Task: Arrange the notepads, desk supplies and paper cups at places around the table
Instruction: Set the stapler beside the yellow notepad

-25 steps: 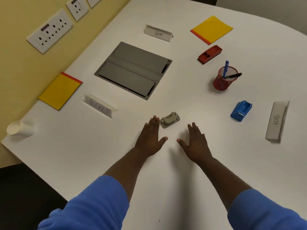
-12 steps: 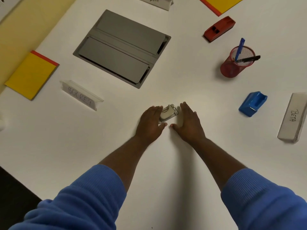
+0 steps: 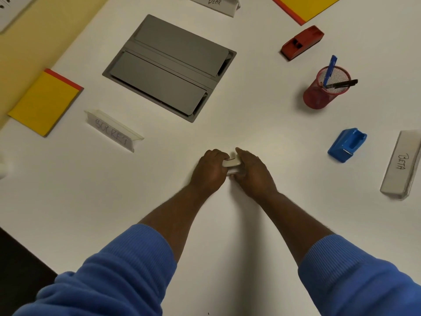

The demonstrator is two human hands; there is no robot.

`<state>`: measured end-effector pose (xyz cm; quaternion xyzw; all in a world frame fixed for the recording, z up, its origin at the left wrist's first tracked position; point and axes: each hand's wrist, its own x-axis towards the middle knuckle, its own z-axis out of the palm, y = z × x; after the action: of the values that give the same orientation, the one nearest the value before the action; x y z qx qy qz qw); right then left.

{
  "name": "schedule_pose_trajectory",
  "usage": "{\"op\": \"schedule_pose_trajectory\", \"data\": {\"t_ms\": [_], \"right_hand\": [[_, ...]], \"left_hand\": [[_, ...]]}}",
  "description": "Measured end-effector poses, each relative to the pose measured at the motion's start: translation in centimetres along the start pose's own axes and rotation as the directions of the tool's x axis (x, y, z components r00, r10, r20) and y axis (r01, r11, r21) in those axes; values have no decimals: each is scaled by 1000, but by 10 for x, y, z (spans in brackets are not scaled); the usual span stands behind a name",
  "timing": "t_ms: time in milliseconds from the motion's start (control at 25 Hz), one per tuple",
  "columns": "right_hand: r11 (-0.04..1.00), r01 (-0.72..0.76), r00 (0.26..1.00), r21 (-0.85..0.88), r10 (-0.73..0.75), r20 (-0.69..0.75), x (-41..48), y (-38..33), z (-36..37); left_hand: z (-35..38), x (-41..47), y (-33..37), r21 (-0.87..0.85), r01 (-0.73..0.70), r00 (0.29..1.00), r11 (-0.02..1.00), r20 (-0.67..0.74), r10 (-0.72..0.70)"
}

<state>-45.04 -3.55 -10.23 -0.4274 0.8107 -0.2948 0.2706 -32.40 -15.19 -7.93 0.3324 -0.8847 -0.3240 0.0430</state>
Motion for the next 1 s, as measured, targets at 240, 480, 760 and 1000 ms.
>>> {"op": "schedule_pose_trajectory", "data": {"t_ms": [240, 480, 760, 1000], "right_hand": [[999, -54, 997, -2, 54, 58, -6, -15, -7], [999, 28, 1000, 43, -28, 12, -22, -48, -17], [987, 163, 987, -14, -163, 0, -40, -98, -25], [974, 181, 980, -136, -166, 112, -53, -140, -17]], "left_hand": [[-11, -14, -3, -144, 60, 998, 988, 16, -58], [-43, -33, -3, -205, 35, 995, 978, 97, -16], [-83, -67, -14, -171, 0, 997, 985, 75, 13], [-111, -103, -25, -197, 59, 997, 979, 57, -49]]}}
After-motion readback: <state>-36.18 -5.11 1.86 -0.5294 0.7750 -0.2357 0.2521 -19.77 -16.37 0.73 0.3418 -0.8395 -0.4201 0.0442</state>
